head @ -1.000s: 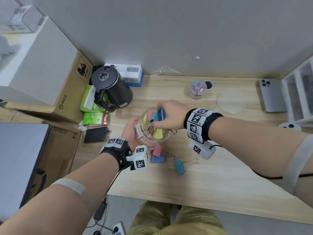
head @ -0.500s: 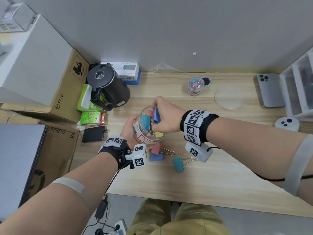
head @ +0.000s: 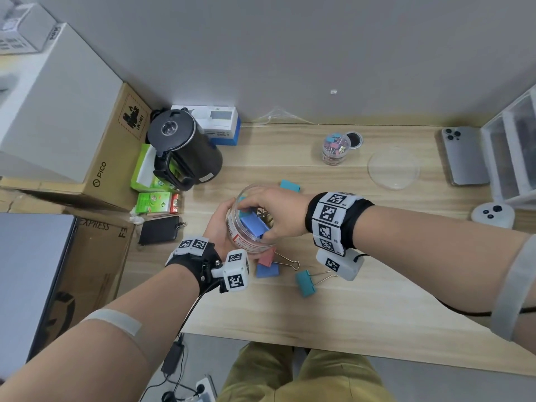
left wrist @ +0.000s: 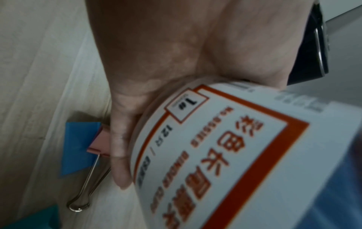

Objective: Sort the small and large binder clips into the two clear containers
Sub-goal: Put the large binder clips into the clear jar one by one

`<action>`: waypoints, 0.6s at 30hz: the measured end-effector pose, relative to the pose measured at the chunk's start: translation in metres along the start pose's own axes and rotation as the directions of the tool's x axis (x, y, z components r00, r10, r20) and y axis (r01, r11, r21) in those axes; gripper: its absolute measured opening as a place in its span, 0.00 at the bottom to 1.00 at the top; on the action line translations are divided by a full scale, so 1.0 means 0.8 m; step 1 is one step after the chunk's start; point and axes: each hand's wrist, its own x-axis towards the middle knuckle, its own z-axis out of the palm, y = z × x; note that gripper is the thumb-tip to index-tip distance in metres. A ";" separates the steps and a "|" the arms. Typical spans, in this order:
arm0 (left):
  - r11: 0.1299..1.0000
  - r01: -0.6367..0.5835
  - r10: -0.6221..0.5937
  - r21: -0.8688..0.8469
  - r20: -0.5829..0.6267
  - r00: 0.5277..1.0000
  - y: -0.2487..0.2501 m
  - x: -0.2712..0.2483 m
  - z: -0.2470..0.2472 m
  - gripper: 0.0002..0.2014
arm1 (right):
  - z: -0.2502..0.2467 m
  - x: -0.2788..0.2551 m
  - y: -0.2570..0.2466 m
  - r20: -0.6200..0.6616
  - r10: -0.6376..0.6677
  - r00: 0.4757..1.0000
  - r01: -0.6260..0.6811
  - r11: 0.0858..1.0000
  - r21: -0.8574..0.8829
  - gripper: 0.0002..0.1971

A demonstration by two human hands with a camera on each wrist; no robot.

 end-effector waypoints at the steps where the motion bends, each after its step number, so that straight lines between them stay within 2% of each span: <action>1: 0.999 0.034 -0.034 -0.017 0.012 0.999 0.001 0.000 -0.004 0.15 | -0.002 0.001 0.002 0.018 0.021 1.000 -0.021 1.000 0.012 0.30; 3: 0.996 0.083 -0.082 -0.033 0.028 0.996 0.003 0.002 -0.015 0.28 | -0.005 0.001 0.007 0.049 0.079 0.996 -0.080 0.996 0.033 0.34; 5: 0.994 0.106 -0.105 -0.041 0.023 0.994 0.005 -0.004 -0.018 0.38 | -0.006 0.000 0.010 0.069 0.105 0.992 -0.110 0.991 0.074 0.32; 7: 0.988 0.151 -0.150 -0.041 0.019 0.988 0.006 -0.010 -0.017 0.35 | -0.005 -0.002 0.010 0.037 0.118 0.992 -0.121 0.988 0.095 0.27; 9: 0.978 0.209 -0.208 -0.011 0.024 0.978 0.008 -0.013 -0.022 0.35 | -0.004 -0.004 0.008 -0.095 0.126 0.987 -0.113 0.985 0.126 0.20; 11: 0.969 0.243 -0.244 0.036 0.022 0.970 0.010 -0.016 -0.026 0.39 | -0.004 -0.007 0.009 -0.309 0.145 0.940 -0.094 0.980 0.174 0.11; 13: 0.968 0.242 -0.242 0.066 -0.015 0.970 0.011 -0.017 -0.032 0.39 | -0.002 -0.009 0.020 -0.460 0.228 0.858 -0.139 0.966 0.220 0.09; 15: 0.968 0.239 -0.237 0.071 -0.034 0.971 0.009 -0.019 -0.036 0.39 | 0.003 -0.014 0.039 -0.484 0.345 0.804 -0.244 0.934 0.261 0.08; 18: 0.971 0.230 -0.228 0.063 -0.039 0.973 0.002 -0.021 -0.049 0.39 | 0.021 -0.025 0.072 -0.428 0.473 0.770 -0.428 0.880 0.205 0.07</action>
